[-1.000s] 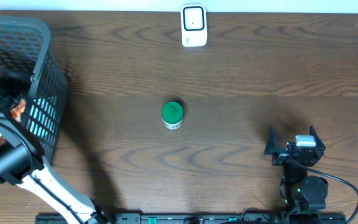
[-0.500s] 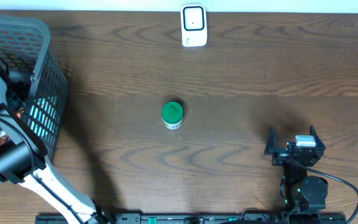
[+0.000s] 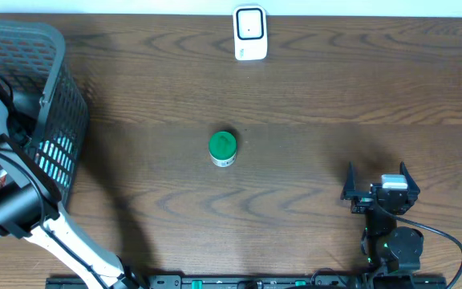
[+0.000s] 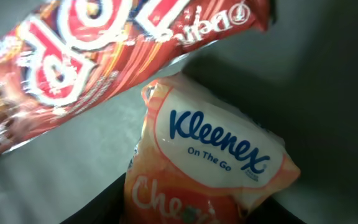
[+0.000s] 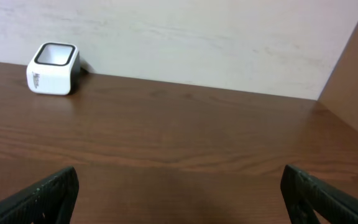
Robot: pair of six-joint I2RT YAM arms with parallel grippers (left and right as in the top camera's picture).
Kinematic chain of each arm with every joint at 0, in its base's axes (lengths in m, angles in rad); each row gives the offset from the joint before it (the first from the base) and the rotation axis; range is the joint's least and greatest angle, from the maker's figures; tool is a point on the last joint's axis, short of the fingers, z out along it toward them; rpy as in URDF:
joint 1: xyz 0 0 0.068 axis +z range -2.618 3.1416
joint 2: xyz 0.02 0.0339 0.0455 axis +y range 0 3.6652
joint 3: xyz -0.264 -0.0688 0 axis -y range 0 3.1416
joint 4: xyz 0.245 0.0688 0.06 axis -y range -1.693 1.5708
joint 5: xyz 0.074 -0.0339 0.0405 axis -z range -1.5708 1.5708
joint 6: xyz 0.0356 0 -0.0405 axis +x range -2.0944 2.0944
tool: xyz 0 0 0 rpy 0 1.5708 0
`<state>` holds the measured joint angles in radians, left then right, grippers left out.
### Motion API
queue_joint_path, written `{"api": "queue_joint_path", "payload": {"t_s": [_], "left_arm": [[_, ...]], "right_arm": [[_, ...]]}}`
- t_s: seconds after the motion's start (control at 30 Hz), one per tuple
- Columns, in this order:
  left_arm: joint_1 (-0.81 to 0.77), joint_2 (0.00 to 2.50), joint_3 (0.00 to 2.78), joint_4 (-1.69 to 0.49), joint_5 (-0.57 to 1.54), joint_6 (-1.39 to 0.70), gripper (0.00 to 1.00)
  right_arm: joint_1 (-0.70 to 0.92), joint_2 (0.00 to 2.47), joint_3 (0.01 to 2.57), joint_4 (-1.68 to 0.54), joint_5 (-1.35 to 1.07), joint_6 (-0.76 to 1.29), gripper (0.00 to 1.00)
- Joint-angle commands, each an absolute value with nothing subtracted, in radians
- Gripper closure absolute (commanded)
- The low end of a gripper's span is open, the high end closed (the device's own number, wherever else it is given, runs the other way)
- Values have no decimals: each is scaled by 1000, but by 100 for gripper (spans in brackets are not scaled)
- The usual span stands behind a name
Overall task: Scan the item barcode
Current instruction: 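Grasp the orange Kleenex tissue pack in the basket with the left gripper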
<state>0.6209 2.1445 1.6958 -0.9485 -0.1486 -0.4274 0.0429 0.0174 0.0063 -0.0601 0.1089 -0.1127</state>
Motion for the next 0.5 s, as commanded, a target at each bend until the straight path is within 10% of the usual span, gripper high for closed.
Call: {"api": "queue_joint_path", "payload": {"t_s": [0.0,0.47], "left_arm": [[628,1996,1755,-969,-168,-419,51],[568,1327,1858,-928,232,-635,48]], "right_arm": [[33,14,6,-64,118,-102,1],[33,14,6,-64,118,-102,1]]}}
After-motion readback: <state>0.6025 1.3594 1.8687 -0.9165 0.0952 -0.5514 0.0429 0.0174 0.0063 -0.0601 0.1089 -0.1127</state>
